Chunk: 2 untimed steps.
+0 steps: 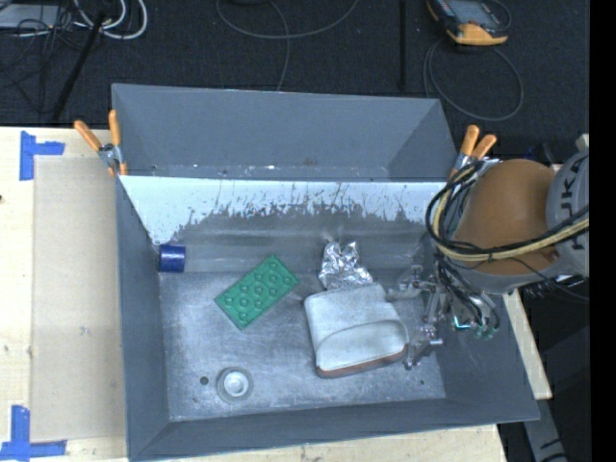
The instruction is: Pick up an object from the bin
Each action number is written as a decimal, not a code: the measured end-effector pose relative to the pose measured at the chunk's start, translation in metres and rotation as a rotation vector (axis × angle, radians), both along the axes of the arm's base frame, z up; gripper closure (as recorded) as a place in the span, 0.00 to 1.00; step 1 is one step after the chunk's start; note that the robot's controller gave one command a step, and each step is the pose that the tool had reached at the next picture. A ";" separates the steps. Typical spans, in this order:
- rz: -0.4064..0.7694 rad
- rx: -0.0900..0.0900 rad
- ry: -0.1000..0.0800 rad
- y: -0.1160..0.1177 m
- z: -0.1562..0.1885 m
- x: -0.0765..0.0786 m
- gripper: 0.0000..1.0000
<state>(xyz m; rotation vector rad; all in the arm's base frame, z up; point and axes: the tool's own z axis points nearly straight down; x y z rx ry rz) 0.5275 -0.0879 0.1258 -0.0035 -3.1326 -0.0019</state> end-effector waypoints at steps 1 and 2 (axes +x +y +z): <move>0.135 -0.010 -0.045 0.017 -0.023 -0.029 0.00; 0.308 0.005 -0.013 0.195 0.017 -0.008 0.00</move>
Offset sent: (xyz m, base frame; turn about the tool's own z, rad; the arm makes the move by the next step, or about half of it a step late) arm -0.0519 0.0265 -0.0438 -0.1564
